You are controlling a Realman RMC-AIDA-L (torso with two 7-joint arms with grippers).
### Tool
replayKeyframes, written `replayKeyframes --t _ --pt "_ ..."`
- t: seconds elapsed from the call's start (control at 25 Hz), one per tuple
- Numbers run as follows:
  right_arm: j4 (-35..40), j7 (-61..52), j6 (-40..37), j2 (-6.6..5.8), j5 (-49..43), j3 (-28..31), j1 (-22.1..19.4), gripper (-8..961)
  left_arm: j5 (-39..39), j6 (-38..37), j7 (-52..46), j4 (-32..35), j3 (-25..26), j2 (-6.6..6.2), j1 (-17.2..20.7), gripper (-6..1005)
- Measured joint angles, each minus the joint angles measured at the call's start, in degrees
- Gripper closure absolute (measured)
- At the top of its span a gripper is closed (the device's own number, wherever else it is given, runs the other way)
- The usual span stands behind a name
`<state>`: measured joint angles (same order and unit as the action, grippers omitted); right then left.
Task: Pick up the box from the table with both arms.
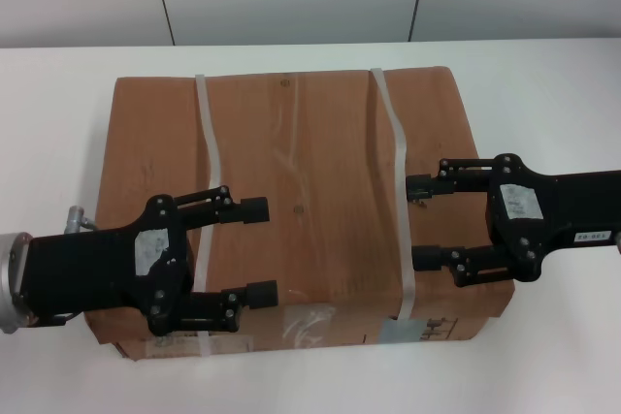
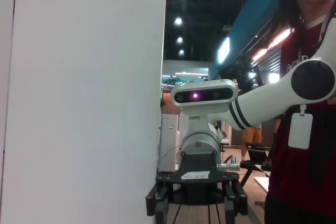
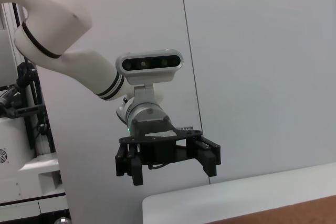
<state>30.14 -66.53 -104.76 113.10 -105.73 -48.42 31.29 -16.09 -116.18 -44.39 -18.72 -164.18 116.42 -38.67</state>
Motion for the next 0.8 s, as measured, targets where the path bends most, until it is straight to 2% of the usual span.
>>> replayKeyframes --t 0.8 --pt "0.0 0.0 0.9 0.28 0.2 0.1 0.0 179 -1.4 0.1 -0.1 0.0 0.0 0.05 0.4 194"
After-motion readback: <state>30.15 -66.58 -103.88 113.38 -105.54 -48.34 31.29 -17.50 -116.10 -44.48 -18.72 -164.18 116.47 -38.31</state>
